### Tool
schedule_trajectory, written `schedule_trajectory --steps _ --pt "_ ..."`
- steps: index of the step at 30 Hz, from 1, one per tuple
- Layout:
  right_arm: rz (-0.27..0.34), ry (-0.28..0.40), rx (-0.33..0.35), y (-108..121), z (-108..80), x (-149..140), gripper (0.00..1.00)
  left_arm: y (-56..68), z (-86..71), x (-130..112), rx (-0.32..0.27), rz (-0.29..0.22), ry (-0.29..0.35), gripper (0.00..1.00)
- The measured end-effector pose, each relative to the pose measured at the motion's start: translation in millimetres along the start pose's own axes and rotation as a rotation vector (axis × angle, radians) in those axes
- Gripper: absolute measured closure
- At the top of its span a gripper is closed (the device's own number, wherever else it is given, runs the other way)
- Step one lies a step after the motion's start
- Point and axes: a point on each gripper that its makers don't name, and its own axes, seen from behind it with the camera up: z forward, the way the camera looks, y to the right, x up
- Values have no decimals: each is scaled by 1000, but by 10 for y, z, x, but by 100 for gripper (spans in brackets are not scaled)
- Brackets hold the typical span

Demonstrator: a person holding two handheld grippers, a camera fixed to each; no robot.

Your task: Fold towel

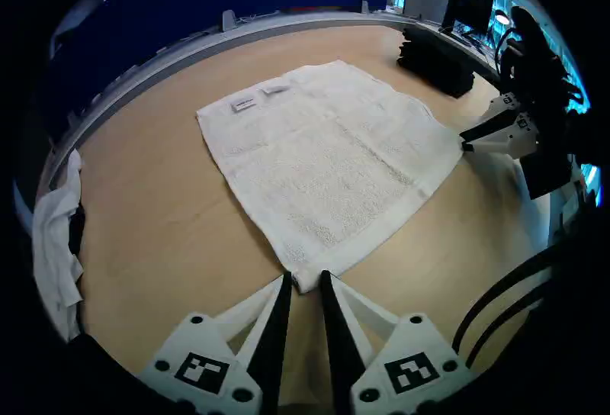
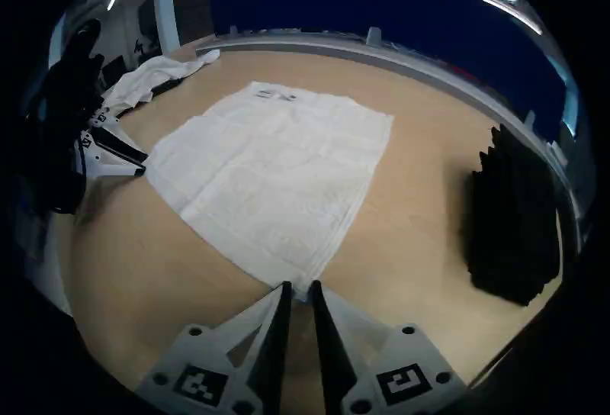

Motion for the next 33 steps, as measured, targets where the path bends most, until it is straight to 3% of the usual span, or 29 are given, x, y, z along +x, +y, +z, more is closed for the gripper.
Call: schedule_trajectory --steps 9,24,33 --pt "56 1 12 13 -2 33 88 8 -9 5 -12 1 -9 88" --pt "68 17 21 60 -47 142 90 46 -62 123 -27 -28 27 89" --pt "74 47 23 72 -163 327 90 16 -182 223 -16 -56 51 89"
